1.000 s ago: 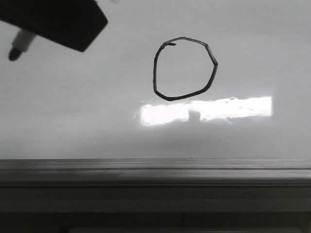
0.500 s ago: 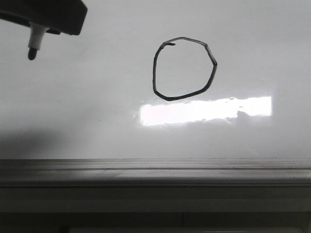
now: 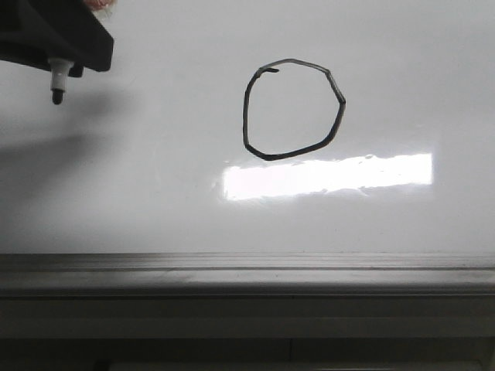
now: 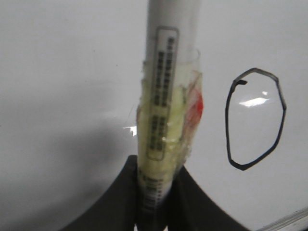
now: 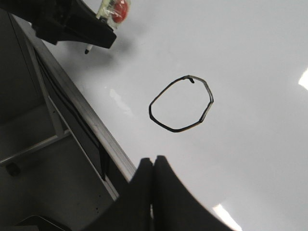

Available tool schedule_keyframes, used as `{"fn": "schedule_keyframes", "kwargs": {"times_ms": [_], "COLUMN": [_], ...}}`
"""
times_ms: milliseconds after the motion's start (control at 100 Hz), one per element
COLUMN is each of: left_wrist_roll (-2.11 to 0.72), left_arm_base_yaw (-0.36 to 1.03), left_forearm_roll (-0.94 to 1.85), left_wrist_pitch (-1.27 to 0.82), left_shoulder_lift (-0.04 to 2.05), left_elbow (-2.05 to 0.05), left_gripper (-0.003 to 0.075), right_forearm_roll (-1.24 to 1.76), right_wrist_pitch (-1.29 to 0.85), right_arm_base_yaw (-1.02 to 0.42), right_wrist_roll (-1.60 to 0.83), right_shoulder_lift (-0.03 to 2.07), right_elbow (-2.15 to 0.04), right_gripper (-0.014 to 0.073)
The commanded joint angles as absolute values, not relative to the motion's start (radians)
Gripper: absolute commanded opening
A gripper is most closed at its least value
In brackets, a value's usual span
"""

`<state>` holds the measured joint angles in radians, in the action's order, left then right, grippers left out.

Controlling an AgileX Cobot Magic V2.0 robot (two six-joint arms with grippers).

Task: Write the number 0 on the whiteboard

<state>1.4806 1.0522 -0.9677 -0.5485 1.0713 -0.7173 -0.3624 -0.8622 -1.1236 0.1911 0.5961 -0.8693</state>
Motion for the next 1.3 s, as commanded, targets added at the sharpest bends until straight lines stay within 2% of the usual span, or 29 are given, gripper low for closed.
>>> {"fn": "schedule_keyframes", "kwargs": {"times_ms": [0,380,700,780,840,920,1000,1290], "left_wrist_roll": [1.452,1.449,1.449,1.449,1.449,1.449,1.449,1.449], "left_arm_base_yaw": [1.026,1.006,0.929,0.929,0.929,0.929,0.929,0.929], "left_forearm_roll": [-0.981,-1.001,-0.933,-0.933,-0.933,-0.933,-0.920,-0.920], "left_wrist_pitch": [-0.480,-0.413,-0.312,-0.292,-0.276,-0.269,-0.271,-0.309], "left_shoulder_lift": [1.095,1.276,1.288,1.288,1.288,1.288,1.288,1.272], "left_elbow": [-0.743,-0.743,-0.743,-0.743,-0.743,-0.743,-0.743,-0.743], "left_gripper": [-0.0020,-0.0020,-0.0011,0.0078,0.0192,0.0410,0.0515,0.0526], "right_forearm_roll": [-0.400,-0.400,-0.400,-0.400,-0.400,-0.400,-0.400,-0.400], "right_wrist_pitch": [-0.765,-0.754,-0.754,-0.754,-0.754,-0.753,-0.752,-0.739], "right_arm_base_yaw": [-1.125,-1.125,-1.125,-1.125,-1.125,-1.125,-1.125,-1.125], "right_wrist_roll": [0.201,0.208,0.246,0.246,0.246,0.246,0.246,0.246], "right_shoulder_lift": [0.595,0.595,0.595,0.595,0.595,0.595,0.595,0.595], "right_elbow": [-0.894,-0.894,-0.848,-0.838,-0.838,-0.838,-0.838,-0.838], "right_gripper": [-0.0065,-0.0065,-0.0065,-0.0065,-0.0065,-0.0065,-0.0065,-0.0065]}}
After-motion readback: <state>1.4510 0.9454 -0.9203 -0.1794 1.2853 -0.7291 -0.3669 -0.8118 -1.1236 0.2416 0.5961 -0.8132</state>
